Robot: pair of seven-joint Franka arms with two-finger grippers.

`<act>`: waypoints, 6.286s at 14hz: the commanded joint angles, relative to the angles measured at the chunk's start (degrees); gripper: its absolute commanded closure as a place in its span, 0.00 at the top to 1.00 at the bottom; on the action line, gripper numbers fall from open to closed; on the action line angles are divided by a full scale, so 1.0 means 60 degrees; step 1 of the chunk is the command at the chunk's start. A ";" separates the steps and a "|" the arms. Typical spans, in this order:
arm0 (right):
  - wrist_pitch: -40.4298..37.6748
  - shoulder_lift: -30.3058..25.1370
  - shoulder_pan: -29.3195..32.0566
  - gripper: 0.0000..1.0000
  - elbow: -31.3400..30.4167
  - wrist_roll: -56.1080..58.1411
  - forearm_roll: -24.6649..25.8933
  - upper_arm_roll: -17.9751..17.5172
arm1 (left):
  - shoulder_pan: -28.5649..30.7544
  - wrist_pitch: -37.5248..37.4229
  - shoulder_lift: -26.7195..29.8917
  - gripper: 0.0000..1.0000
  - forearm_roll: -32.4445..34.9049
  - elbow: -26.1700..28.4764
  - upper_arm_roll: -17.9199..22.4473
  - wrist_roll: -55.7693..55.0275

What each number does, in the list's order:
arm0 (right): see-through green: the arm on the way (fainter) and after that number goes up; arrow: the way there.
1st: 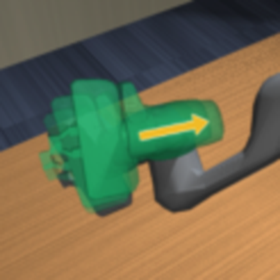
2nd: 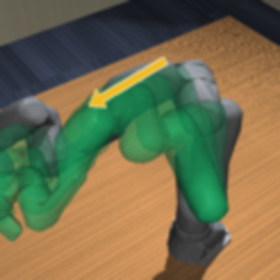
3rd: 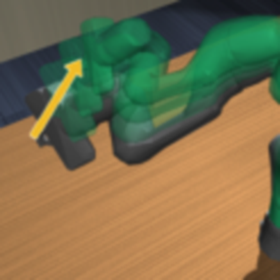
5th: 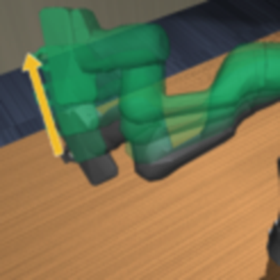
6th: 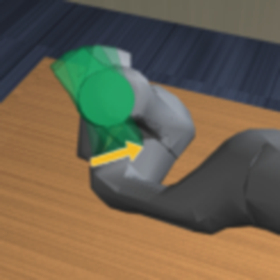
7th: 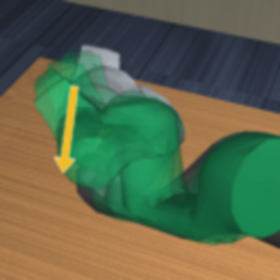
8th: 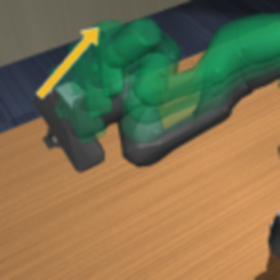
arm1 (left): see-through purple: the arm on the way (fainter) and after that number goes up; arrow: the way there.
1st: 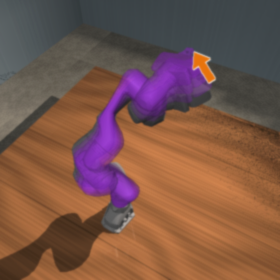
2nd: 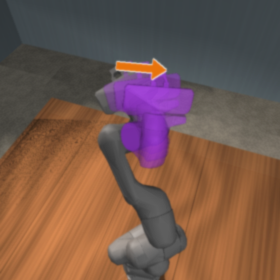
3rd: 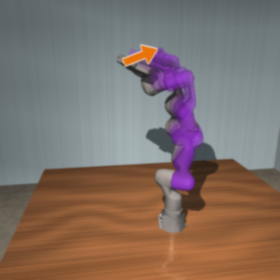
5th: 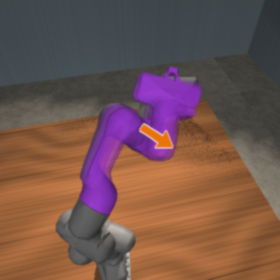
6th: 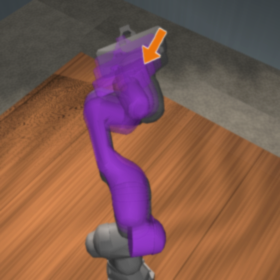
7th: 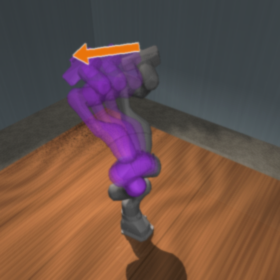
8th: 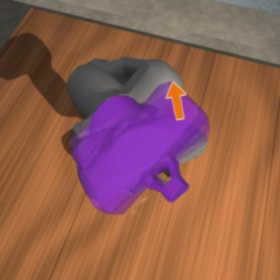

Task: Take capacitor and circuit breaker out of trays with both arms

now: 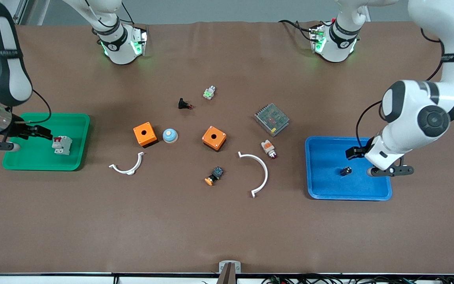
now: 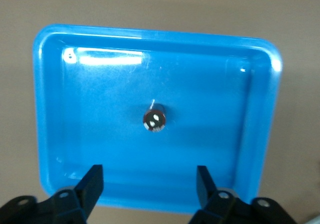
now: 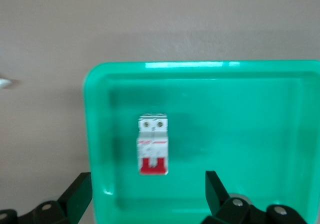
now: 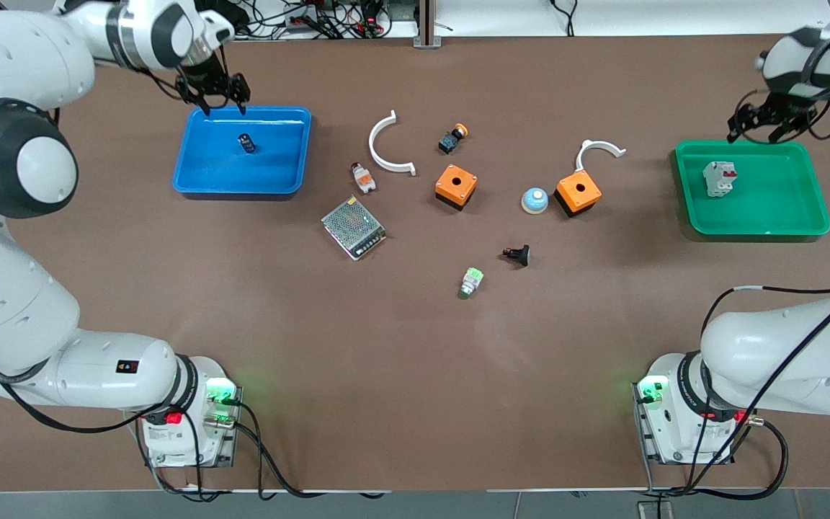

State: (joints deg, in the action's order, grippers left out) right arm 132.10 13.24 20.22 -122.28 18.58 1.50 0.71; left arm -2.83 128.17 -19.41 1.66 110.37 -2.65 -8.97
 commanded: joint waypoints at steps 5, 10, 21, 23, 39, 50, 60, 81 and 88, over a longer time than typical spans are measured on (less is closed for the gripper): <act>0.1890 0.1235 0.0351 0.97 -0.0714 0.0375 -0.0030 -0.0178 | 0.0223 0.2030 -0.1583 0.71 0.0148 0.0165 -0.0042 0.0016; 0.1875 0.1265 0.0263 0.17 -0.0699 0.0375 -0.0030 -0.0178 | 0.0179 0.2647 -0.2082 0.65 0.0060 -0.0068 -0.0057 0.0016; -0.0949 0.0358 -0.1886 0.02 0.0647 -0.2708 -0.0030 -0.0323 | -0.0128 0.1449 -0.0651 0.00 0.0075 0.0048 -0.0480 -0.0581; -0.1127 0.0254 -0.2502 0.02 0.0707 -0.4378 -0.0480 -0.0630 | -0.0522 0.0716 -0.0122 0.00 0.0148 -0.0040 -0.0992 -0.1328; 0.1186 0.2553 -0.6021 0.11 0.1689 -1.0392 -0.1026 -0.0808 | -0.5197 0.2178 -0.2595 0.17 0.0221 -0.0685 -0.1360 -0.8831; -0.1857 0.1268 -0.4297 0.99 0.2260 -0.8655 -0.1025 -0.0602 | -0.3239 -0.1642 -0.0958 1.00 0.0861 -0.3934 -0.0569 -0.7724; -0.4042 -0.1897 -0.2549 0.99 0.2260 -0.3891 -0.1040 -0.0588 | -0.0466 -0.5245 0.2032 1.00 0.0866 -0.3995 -0.0643 -0.1627; -0.6709 -0.2544 -0.2564 1.00 0.5233 -0.4035 -0.0703 -0.0588 | 0.0267 -0.6611 0.4069 1.00 -0.0086 -0.2721 -0.0643 -0.0145; -0.6723 -0.2559 -0.2578 1.00 0.5233 -0.4049 -0.0703 -0.0617 | 0.0267 -0.6625 0.4069 1.00 -0.0086 -0.2823 -0.0599 -0.0145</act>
State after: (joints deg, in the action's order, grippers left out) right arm 92.79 -2.42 4.15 -92.11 -5.20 -3.37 -2.35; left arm -1.50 88.49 4.09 1.15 93.37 -6.25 -11.05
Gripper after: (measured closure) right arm 0.000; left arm 0.000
